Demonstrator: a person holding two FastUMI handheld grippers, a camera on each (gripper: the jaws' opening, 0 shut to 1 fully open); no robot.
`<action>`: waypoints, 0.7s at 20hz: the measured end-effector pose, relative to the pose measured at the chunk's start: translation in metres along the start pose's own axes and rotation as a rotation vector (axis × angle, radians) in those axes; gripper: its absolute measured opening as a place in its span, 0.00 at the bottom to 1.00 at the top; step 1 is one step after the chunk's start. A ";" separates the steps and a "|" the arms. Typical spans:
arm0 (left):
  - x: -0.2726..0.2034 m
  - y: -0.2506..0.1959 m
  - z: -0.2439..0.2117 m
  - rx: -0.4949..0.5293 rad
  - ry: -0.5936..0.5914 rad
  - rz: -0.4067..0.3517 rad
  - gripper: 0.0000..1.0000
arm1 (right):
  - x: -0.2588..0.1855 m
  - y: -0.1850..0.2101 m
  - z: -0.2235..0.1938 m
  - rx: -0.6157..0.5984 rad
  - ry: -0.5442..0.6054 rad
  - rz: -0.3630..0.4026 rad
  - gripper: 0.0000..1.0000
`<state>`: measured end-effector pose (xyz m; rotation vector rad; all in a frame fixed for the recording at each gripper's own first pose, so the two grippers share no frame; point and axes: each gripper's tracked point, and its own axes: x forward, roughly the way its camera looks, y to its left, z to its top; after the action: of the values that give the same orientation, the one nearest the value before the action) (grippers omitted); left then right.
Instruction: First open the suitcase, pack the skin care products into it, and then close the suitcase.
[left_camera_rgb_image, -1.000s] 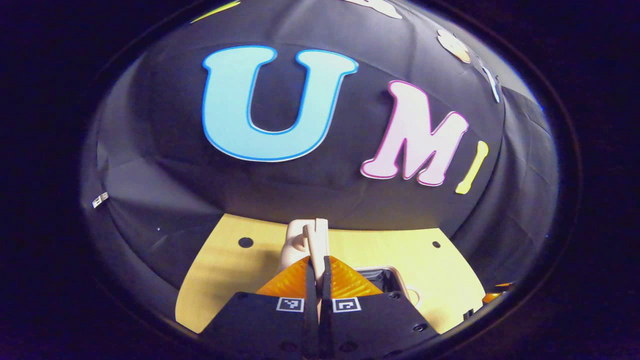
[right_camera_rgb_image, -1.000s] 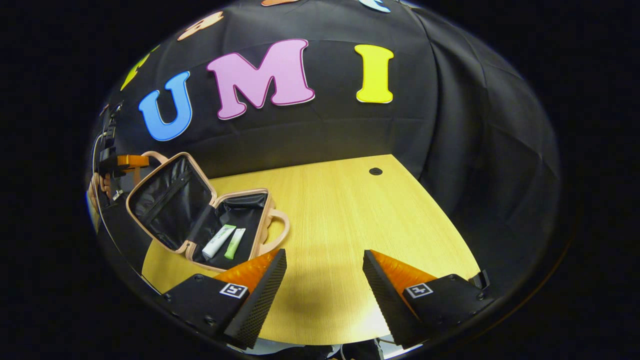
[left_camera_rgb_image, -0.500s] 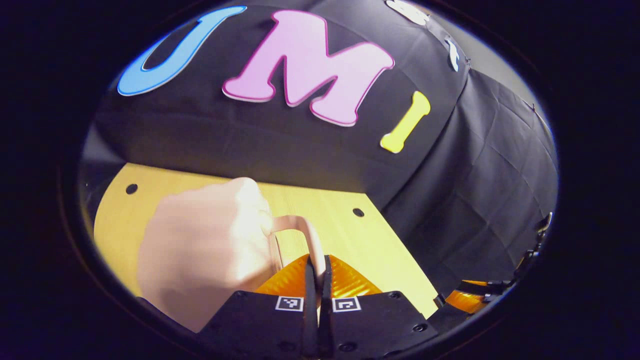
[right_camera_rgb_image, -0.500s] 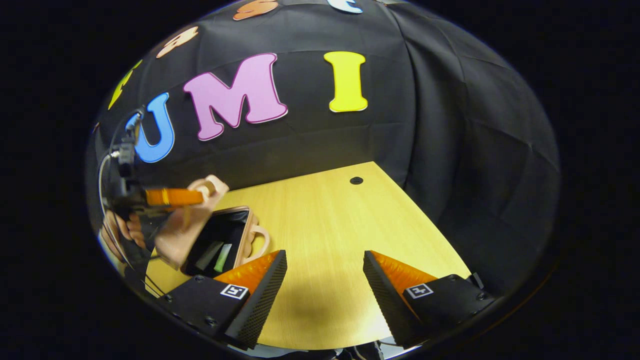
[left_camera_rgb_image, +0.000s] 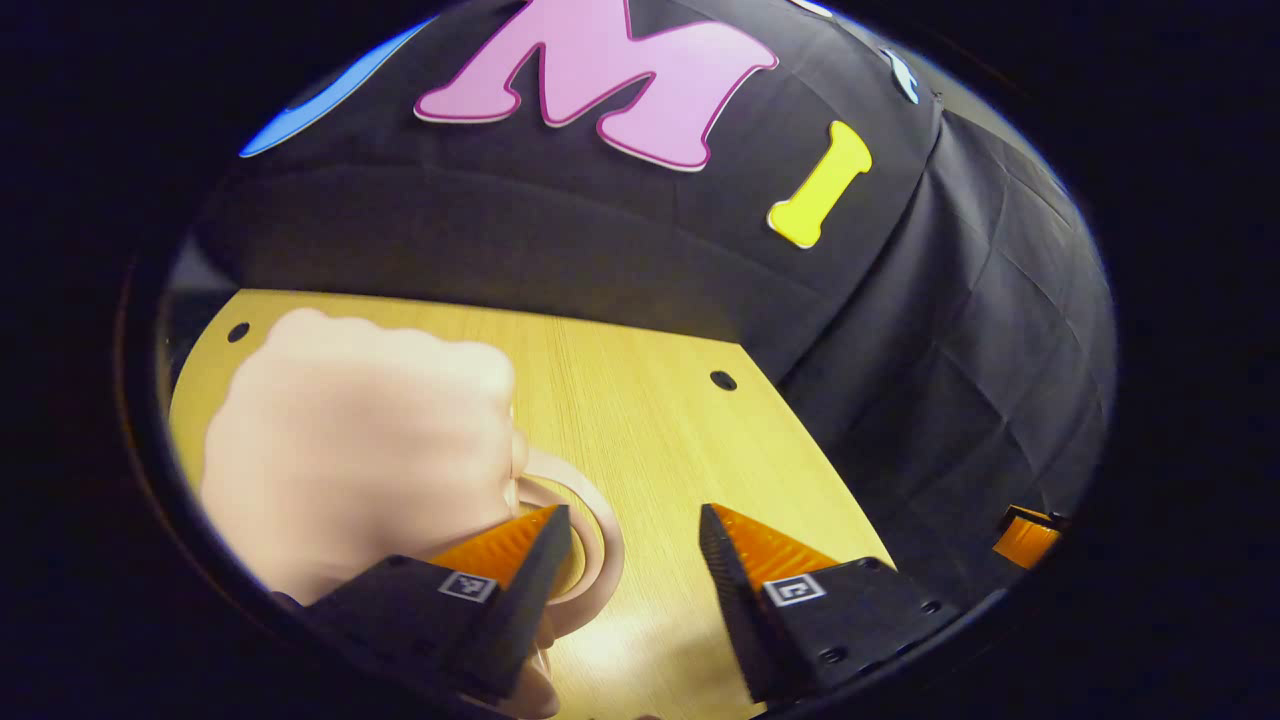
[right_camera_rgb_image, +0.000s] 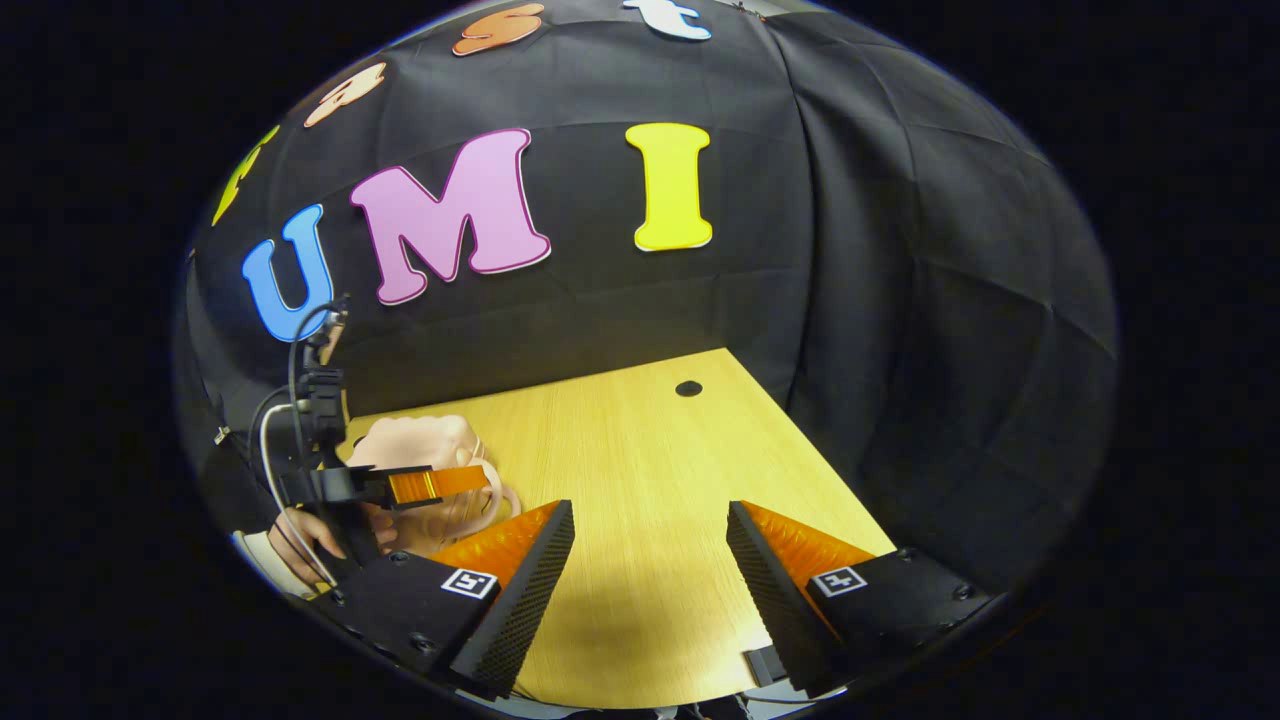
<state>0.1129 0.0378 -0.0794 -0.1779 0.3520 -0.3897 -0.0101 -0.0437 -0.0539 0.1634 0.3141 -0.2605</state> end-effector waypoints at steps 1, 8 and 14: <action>-0.017 0.002 0.016 0.050 -0.064 0.023 0.95 | 0.001 0.003 0.005 -0.012 -0.013 0.007 0.97; -0.134 -0.022 0.137 0.258 -0.437 0.131 0.96 | -0.006 0.027 0.070 -0.018 -0.124 0.023 0.97; -0.169 -0.028 0.156 0.262 -0.544 0.193 0.96 | -0.036 0.029 0.107 -0.043 -0.258 -0.004 0.97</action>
<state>0.0139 0.0955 0.1219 0.0114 -0.2185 -0.1816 -0.0050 -0.0287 0.0615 0.0851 0.0644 -0.2757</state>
